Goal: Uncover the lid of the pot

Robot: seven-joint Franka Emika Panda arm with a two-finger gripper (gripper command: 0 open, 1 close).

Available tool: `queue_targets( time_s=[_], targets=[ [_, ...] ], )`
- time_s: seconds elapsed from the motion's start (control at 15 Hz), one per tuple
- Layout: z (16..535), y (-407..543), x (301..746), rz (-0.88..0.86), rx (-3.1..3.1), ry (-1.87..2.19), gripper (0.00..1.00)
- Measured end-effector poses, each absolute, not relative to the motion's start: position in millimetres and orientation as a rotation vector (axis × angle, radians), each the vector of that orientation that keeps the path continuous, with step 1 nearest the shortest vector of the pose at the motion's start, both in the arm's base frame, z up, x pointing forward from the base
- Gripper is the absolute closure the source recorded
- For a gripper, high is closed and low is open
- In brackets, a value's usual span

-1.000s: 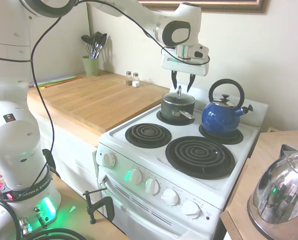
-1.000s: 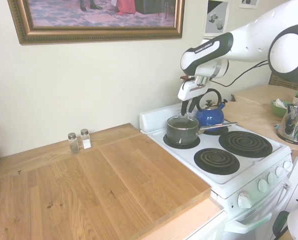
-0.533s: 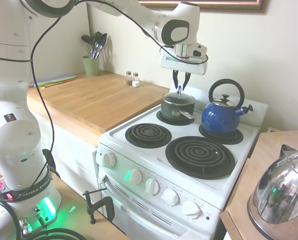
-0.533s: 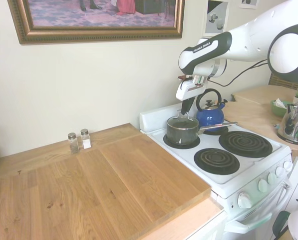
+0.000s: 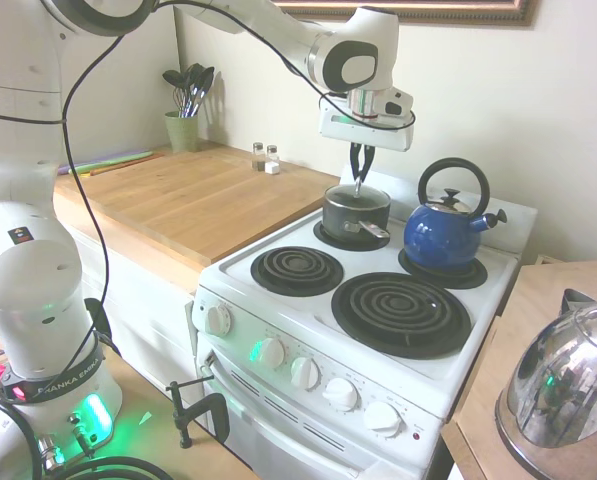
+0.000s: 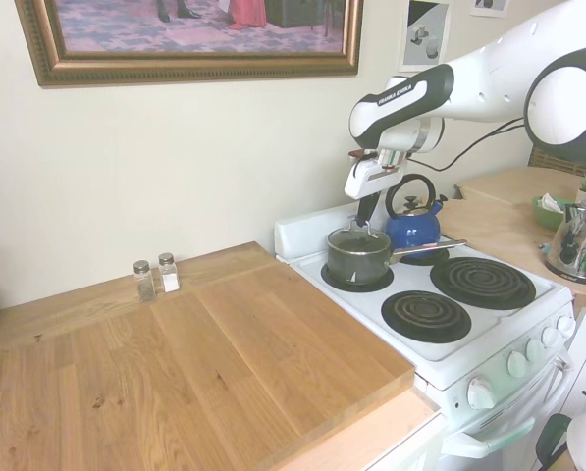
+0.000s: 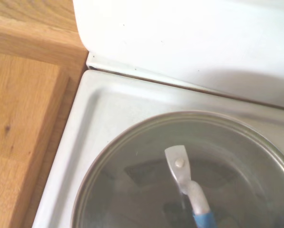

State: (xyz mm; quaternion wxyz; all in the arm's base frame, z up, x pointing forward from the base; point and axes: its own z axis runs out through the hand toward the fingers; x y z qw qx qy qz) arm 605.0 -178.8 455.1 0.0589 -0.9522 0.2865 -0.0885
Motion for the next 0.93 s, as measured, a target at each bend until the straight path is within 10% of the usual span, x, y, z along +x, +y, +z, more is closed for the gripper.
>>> queue_targets(
  time_s=[0.53,0.93],
  targets=[
    [557.5,-95.8,559.0,-0.508,-2.992,0.788,1.0],
    [498.1,84.8,535.7,-0.516,-3.147,0.774,1.0]
  ],
)
